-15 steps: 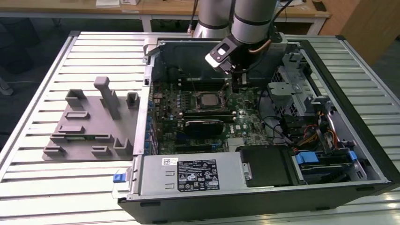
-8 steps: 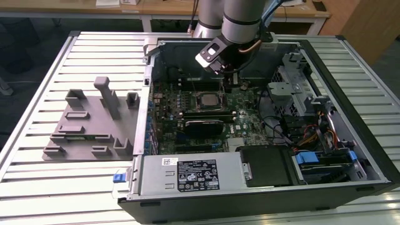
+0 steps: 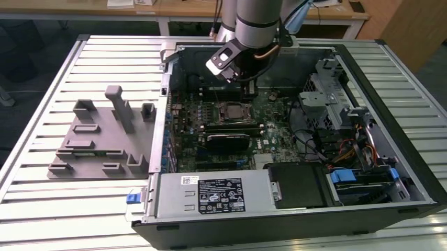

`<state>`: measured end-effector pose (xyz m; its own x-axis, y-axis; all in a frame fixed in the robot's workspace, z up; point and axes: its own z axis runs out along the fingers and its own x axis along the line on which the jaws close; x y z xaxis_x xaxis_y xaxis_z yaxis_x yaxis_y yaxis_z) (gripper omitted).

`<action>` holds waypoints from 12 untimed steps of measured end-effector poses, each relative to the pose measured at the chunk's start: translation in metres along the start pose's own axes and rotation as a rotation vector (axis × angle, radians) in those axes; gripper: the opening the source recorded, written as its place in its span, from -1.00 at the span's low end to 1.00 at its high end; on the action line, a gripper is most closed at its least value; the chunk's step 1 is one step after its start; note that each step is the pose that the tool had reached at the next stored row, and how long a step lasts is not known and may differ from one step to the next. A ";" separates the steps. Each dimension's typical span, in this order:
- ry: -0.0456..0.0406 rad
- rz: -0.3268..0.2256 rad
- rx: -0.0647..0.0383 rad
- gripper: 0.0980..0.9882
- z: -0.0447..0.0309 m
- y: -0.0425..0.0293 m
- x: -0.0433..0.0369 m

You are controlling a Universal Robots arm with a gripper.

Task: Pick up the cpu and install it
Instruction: 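Close the cpu cover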

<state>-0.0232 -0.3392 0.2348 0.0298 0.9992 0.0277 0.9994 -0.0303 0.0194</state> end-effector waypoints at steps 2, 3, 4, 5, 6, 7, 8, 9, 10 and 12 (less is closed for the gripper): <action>0.0001 0.000 0.000 -0.98 -0.0001 -0.0058 -0.0001; 0.0001 0.000 0.000 -0.98 -0.0002 -0.0085 -0.0001; 0.0000 0.000 0.000 -0.98 -0.0002 -0.0109 -0.0002; 0.0000 0.000 0.000 -0.98 -0.0003 -0.0133 -0.0002; 0.0001 0.000 0.000 -0.98 -0.0003 -0.0157 -0.0003; 0.0001 0.000 0.000 -0.98 -0.0003 -0.0180 -0.0003; 0.0000 0.000 0.000 -0.98 -0.0004 -0.0205 -0.0004; 0.0000 0.000 0.000 -0.98 -0.0004 -0.0227 -0.0004; 0.0000 0.000 0.000 -0.98 -0.0005 -0.0249 -0.0005; 0.0000 0.001 0.000 -0.98 -0.0006 -0.0294 -0.0006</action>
<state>-0.0526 -0.3390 0.2348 0.0304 0.9992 0.0277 0.9993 -0.0309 0.0196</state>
